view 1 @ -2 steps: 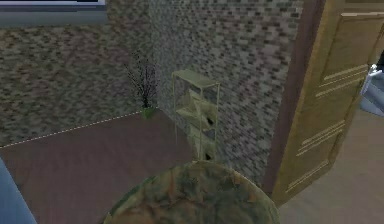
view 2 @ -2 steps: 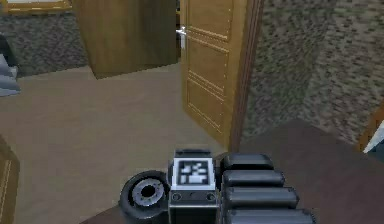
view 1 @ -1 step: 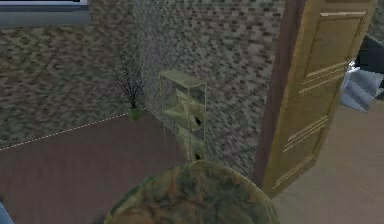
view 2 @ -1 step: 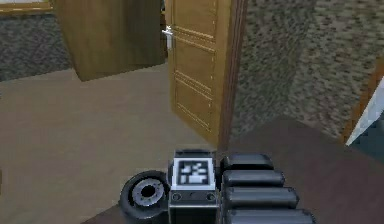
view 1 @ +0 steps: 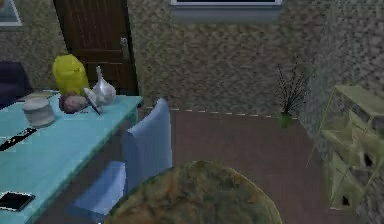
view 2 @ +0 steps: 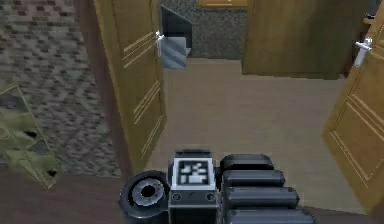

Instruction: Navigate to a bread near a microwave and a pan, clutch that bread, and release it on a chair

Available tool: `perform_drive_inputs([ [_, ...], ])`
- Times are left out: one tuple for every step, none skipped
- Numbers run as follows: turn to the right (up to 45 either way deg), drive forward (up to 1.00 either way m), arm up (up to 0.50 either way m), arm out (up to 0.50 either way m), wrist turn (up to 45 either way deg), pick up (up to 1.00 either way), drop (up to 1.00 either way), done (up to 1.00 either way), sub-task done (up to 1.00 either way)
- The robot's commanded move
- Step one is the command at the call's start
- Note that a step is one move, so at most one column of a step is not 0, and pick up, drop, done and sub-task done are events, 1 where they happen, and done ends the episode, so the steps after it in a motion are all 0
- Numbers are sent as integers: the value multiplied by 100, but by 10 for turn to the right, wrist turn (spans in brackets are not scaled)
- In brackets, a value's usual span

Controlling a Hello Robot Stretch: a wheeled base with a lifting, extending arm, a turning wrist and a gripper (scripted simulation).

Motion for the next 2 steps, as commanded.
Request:
perform_drive_inputs([
  [-450,0,0,0,0,0,0,0,0],
  [-120,0,0,0,0,0,0,0,0],
])
